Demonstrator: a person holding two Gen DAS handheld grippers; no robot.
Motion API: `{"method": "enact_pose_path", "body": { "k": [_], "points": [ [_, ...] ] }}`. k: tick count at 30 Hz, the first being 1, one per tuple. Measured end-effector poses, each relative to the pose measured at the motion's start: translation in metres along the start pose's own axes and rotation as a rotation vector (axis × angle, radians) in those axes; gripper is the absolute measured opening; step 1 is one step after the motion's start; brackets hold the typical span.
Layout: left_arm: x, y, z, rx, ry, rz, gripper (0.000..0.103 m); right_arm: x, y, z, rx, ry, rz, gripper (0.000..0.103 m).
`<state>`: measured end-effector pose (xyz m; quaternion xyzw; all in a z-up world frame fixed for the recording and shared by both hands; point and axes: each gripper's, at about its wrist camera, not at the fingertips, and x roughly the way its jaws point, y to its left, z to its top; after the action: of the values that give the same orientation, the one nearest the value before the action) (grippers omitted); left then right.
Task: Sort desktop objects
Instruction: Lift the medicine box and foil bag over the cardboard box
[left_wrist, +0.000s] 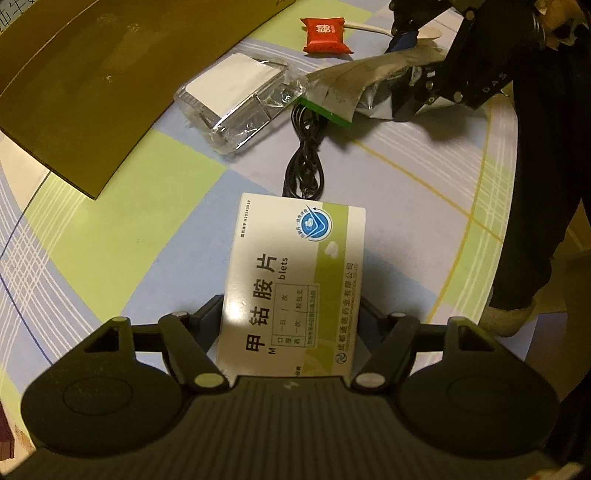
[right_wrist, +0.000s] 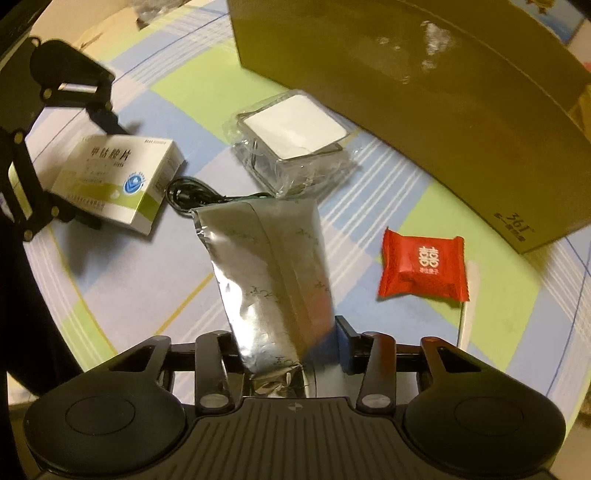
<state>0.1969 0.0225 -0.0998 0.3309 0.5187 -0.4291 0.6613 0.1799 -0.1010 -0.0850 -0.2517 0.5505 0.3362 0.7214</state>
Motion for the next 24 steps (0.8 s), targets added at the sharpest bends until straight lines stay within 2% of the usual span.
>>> {"method": "enact_pose_path", "body": {
  "k": [4,7,11,24],
  "points": [
    [-0.001,-0.003,0.0,-0.051,0.009,0.006,0.069,-0.008,-0.001,-0.01,0.06,-0.028,0.003,0.035],
    [-0.004,0.0,-0.004,-0.149,0.003,-0.01,0.069,-0.013,-0.002,-0.015,0.122,-0.048,0.025,0.035],
    [-0.01,-0.002,-0.006,-0.222,-0.007,-0.001,0.068,-0.024,0.0,-0.029,0.173,-0.077,0.043,0.035],
    [-0.05,-0.021,0.001,-0.298,-0.016,0.098,0.068,-0.062,-0.002,-0.038,0.262,-0.19,0.027,0.035]
  ]
}}
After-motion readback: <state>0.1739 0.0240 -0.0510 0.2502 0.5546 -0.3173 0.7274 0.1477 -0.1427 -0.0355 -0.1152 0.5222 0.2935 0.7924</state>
